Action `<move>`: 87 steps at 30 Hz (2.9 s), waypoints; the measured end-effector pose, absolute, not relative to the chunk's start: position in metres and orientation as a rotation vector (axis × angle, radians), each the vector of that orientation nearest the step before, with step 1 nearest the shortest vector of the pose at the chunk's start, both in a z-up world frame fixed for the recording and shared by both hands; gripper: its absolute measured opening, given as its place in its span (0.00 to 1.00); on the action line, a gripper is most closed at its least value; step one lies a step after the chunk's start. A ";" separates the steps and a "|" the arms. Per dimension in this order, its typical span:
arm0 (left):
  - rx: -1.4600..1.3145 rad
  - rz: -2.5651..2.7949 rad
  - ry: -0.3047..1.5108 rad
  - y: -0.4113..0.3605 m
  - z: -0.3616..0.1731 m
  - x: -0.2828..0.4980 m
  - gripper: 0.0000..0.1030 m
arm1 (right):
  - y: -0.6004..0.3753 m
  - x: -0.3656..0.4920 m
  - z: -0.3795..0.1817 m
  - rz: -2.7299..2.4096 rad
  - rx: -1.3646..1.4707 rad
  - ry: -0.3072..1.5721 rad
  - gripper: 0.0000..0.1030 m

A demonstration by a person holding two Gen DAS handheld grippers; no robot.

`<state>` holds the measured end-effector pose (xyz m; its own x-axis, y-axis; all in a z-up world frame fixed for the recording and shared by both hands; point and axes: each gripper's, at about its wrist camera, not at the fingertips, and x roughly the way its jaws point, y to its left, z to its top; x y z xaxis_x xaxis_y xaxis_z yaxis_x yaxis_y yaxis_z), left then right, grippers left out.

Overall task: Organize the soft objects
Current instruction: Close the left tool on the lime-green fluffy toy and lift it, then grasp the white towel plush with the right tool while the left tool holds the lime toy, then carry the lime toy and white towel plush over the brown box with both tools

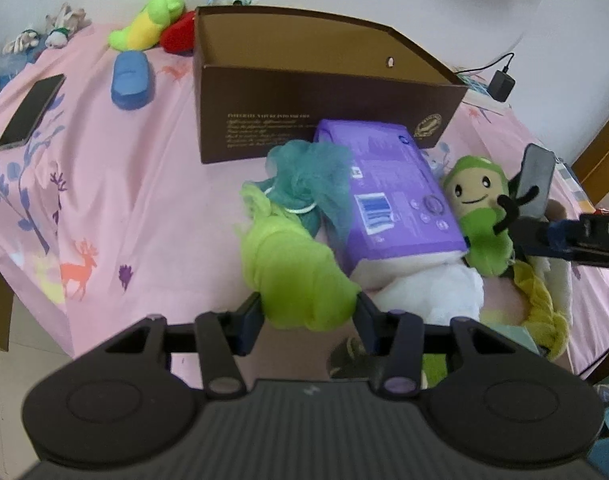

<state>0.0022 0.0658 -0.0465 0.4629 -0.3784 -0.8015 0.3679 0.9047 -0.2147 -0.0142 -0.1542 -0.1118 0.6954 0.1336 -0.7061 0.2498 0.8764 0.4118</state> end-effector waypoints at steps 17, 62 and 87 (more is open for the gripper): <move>-0.056 -0.542 0.861 0.076 0.011 -0.033 0.46 | -0.169 -0.021 -0.112 -0.085 0.527 0.808 0.24; -0.088 -0.666 0.737 0.031 0.037 0.034 0.46 | -0.229 -0.071 -0.144 -0.373 0.389 0.810 0.17; -0.077 -0.788 0.736 0.019 0.039 0.043 0.46 | -0.192 -0.088 -0.059 -0.083 0.583 0.538 0.12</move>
